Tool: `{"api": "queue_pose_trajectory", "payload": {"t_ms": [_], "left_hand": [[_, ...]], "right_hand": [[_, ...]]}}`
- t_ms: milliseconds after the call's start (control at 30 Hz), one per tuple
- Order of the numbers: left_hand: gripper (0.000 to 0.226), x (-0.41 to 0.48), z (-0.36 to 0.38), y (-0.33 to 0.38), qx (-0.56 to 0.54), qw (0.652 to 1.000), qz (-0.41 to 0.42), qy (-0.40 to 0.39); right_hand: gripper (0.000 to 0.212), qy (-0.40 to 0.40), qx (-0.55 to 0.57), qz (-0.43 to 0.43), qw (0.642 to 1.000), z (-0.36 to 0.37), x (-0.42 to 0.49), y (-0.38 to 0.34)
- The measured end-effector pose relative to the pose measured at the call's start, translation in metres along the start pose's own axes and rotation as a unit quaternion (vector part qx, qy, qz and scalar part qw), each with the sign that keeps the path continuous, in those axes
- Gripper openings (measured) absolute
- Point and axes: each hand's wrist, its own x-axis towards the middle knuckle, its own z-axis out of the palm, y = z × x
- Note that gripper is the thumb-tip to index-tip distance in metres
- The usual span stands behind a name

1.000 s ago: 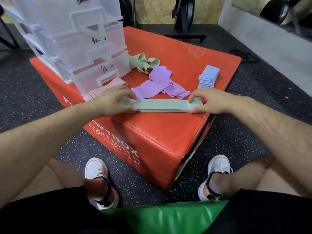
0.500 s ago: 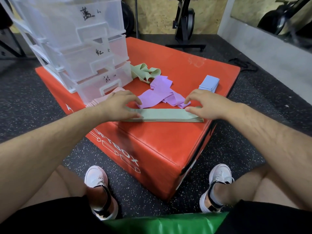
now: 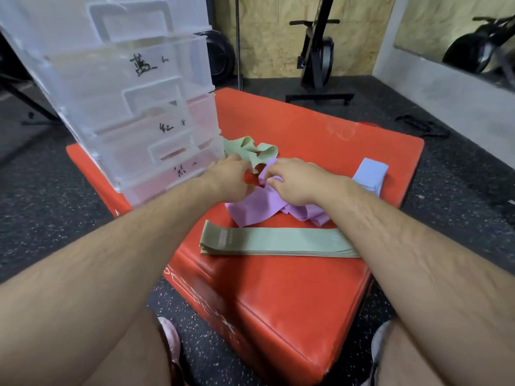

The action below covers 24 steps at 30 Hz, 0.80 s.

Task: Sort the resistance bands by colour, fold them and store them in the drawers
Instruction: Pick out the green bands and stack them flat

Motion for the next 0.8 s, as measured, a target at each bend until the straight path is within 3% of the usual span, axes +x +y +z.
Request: {"api": "queue_pose_trajectory", "payload": {"t_ms": [133,367,633,800], "left_hand": [[0.040,0.026,0.011,-0.006,-0.035,0.999,0.020,0.004],[0.028,0.043,0.003,-0.003,-0.046,0.996,0.078,0.019],[0.026,0.042,0.001,0.007,-0.004,0.999,0.032,-0.025],[0.021,0.032,-0.022,0.015,-0.073,0.996,0.015,0.055]], "right_hand": [[0.029,-0.025,-0.017,0.015,0.999,0.005,0.031,0.004],[0.025,-0.045,-0.019,0.011,0.999,0.012,0.054,0.012],[0.033,-0.049,-0.018,0.034,0.998,0.012,0.047,0.014],[0.029,0.011,0.032,0.039,0.999,0.006,0.036,0.020]]}}
